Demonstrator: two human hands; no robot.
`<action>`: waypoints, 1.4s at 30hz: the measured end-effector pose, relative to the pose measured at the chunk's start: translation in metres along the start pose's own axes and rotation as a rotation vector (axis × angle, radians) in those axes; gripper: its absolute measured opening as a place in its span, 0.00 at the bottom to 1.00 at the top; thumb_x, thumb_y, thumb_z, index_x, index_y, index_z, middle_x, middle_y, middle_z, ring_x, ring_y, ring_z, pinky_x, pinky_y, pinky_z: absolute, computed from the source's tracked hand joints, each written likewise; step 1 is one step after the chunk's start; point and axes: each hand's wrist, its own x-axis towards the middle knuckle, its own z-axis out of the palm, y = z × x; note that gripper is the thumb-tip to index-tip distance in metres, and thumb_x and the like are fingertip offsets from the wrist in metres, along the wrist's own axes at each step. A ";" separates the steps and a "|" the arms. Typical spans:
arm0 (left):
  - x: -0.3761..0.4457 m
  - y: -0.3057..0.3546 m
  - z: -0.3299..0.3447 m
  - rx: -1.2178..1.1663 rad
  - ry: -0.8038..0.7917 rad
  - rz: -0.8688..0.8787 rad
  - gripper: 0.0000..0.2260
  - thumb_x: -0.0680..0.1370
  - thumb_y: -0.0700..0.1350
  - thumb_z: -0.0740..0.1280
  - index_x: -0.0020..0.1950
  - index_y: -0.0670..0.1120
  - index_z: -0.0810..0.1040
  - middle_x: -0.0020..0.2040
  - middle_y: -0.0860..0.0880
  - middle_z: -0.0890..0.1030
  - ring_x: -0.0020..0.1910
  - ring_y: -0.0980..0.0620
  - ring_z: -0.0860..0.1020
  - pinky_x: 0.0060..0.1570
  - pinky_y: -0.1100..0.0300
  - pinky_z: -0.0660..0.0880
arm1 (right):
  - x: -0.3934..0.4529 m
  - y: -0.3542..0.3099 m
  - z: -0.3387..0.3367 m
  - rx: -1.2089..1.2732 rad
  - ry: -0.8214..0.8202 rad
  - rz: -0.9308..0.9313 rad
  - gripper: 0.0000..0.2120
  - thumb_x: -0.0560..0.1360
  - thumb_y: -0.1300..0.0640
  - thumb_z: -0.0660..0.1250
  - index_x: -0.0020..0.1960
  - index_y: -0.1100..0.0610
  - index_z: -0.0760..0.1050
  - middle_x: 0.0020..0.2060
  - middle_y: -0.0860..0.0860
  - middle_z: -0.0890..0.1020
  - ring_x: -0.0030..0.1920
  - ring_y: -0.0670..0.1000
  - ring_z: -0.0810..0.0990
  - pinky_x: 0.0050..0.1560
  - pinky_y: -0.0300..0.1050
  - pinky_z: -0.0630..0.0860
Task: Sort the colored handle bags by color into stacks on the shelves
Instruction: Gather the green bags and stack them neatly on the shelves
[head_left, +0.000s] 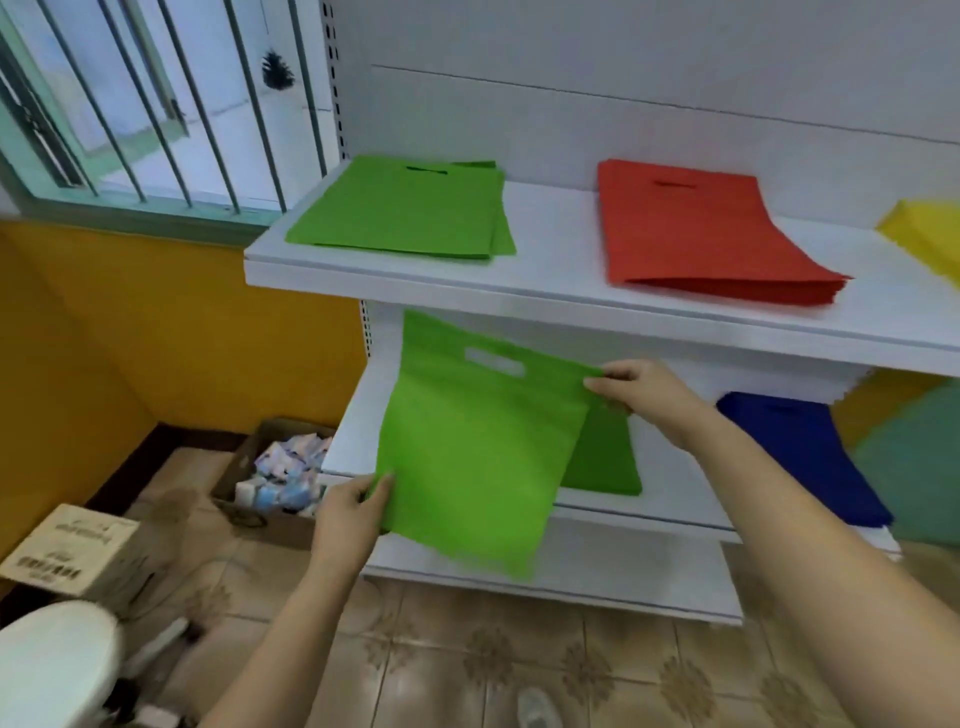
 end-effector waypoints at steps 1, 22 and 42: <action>0.000 -0.001 0.011 0.008 -0.019 -0.014 0.12 0.81 0.42 0.65 0.38 0.40 0.78 0.26 0.54 0.77 0.25 0.61 0.75 0.24 0.71 0.68 | 0.003 0.021 -0.009 0.002 0.017 0.047 0.07 0.76 0.58 0.69 0.53 0.59 0.81 0.36 0.48 0.81 0.31 0.42 0.76 0.33 0.33 0.70; 0.128 -0.062 0.301 0.053 -0.208 -0.481 0.10 0.79 0.31 0.55 0.54 0.37 0.75 0.43 0.41 0.77 0.34 0.42 0.79 0.24 0.56 0.79 | 0.188 0.310 -0.104 0.373 -0.138 0.626 0.07 0.78 0.65 0.64 0.55 0.66 0.75 0.49 0.59 0.81 0.38 0.49 0.84 0.43 0.38 0.82; 0.195 -0.075 0.390 0.191 -0.178 -0.270 0.21 0.78 0.35 0.57 0.72 0.41 0.66 0.59 0.42 0.74 0.51 0.40 0.77 0.38 0.48 0.82 | 0.229 0.359 -0.037 -0.362 -0.151 0.453 0.34 0.74 0.48 0.71 0.75 0.56 0.62 0.70 0.57 0.71 0.67 0.58 0.72 0.66 0.45 0.69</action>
